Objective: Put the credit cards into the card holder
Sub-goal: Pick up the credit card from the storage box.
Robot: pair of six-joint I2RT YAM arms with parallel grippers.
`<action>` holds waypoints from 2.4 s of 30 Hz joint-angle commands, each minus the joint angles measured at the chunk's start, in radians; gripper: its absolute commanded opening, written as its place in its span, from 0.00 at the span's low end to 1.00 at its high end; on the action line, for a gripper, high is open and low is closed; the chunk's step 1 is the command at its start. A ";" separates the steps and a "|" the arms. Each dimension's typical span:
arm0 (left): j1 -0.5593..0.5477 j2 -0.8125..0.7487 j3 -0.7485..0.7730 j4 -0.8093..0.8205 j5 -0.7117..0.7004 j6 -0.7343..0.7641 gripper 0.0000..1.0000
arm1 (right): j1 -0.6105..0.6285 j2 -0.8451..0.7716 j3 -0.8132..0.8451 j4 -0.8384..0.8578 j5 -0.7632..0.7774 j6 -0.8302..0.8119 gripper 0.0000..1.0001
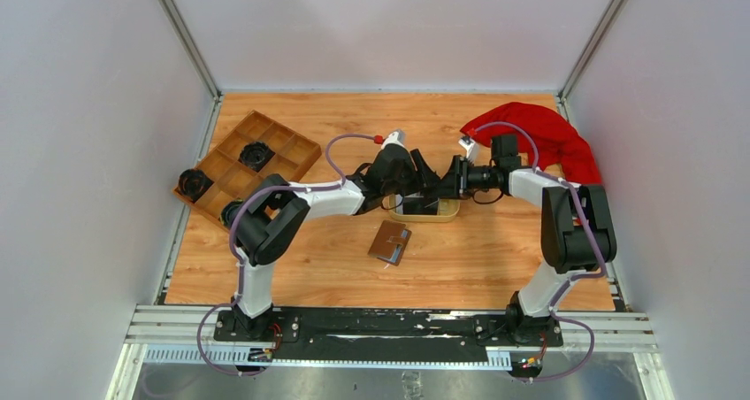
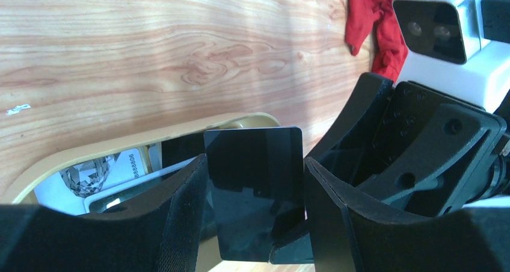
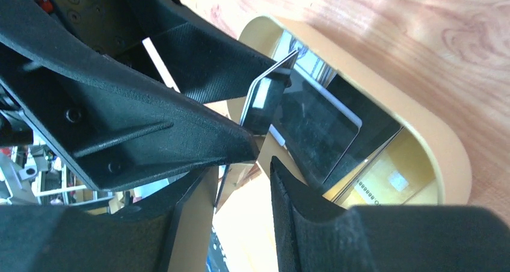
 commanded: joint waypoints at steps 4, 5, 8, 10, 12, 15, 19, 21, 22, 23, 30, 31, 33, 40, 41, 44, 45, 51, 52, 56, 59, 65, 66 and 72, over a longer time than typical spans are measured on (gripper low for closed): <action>-0.025 0.018 -0.001 0.033 -0.048 -0.042 0.45 | 0.014 0.013 -0.013 0.071 0.069 0.104 0.39; -0.027 0.016 0.000 0.033 -0.051 -0.044 0.45 | 0.014 0.019 -0.012 0.071 0.069 0.107 0.38; -0.036 0.016 0.000 0.033 -0.056 -0.051 0.45 | 0.014 0.033 -0.011 0.069 0.071 0.111 0.35; -0.040 0.017 0.001 0.033 -0.057 -0.054 0.46 | 0.014 0.039 -0.009 0.069 0.069 0.112 0.33; -0.044 0.020 0.003 0.033 -0.053 -0.055 0.47 | 0.014 0.045 -0.003 0.056 0.076 0.098 0.31; -0.045 0.021 0.002 0.039 -0.045 -0.054 0.49 | 0.014 0.053 0.019 -0.012 0.104 0.052 0.29; -0.045 0.016 -0.005 0.051 -0.038 -0.049 0.52 | 0.014 0.065 0.036 -0.056 0.121 0.009 0.12; -0.045 0.013 -0.008 0.057 -0.038 -0.044 0.53 | 0.014 0.074 0.046 -0.081 0.136 -0.012 0.08; -0.044 0.010 -0.011 0.059 -0.039 -0.039 0.54 | 0.015 0.076 0.049 -0.094 0.142 -0.023 0.07; -0.044 0.006 -0.014 0.059 -0.042 -0.032 0.54 | 0.014 0.076 0.055 -0.104 0.146 -0.033 0.07; -0.026 -0.026 -0.041 0.073 -0.033 0.018 0.59 | 0.014 0.044 0.077 -0.152 0.196 -0.105 0.01; -0.022 -0.030 -0.047 0.078 -0.030 0.023 0.59 | 0.012 0.042 0.082 -0.158 0.197 -0.113 0.00; -0.016 -0.044 -0.060 0.089 -0.021 0.044 0.59 | 0.011 0.035 0.092 -0.174 0.183 -0.133 0.00; 0.013 -0.141 -0.151 0.197 0.038 0.132 0.71 | -0.004 -0.006 0.110 -0.222 0.087 -0.239 0.00; 0.017 -0.161 -0.167 0.208 0.046 0.146 0.73 | -0.005 -0.009 0.114 -0.231 0.072 -0.257 0.00; 0.025 -0.233 -0.219 0.217 0.067 0.214 0.77 | -0.008 -0.013 0.145 -0.305 0.014 -0.346 0.00; 0.027 -0.264 -0.243 0.217 0.067 0.245 0.77 | -0.011 -0.016 0.155 -0.332 -0.004 -0.377 0.00; 0.027 -0.532 -0.420 0.216 0.036 0.451 0.88 | -0.014 -0.062 0.184 -0.475 -0.133 -0.599 0.00; 0.027 -0.578 -0.450 0.216 0.024 0.474 0.97 | -0.014 -0.068 0.190 -0.496 -0.156 -0.631 0.00; 0.027 -0.736 -0.570 0.216 0.003 0.553 1.00 | -0.012 -0.079 0.231 -0.661 -0.228 -0.794 0.00; 0.028 -0.836 -0.665 0.216 -0.035 0.535 1.00 | -0.011 -0.098 0.248 -0.743 -0.246 -0.893 0.00; 0.016 -0.944 -0.794 0.209 0.142 0.524 1.00 | -0.009 -0.149 0.241 -0.765 -0.213 -0.935 0.00; -0.017 -0.950 -0.809 0.197 0.116 0.526 1.00 | -0.009 -0.152 0.241 -0.765 -0.213 -0.935 0.00; -0.269 -0.878 -0.734 -0.046 -0.324 0.614 1.00 | -0.009 -0.147 0.244 -0.771 -0.211 -0.934 0.00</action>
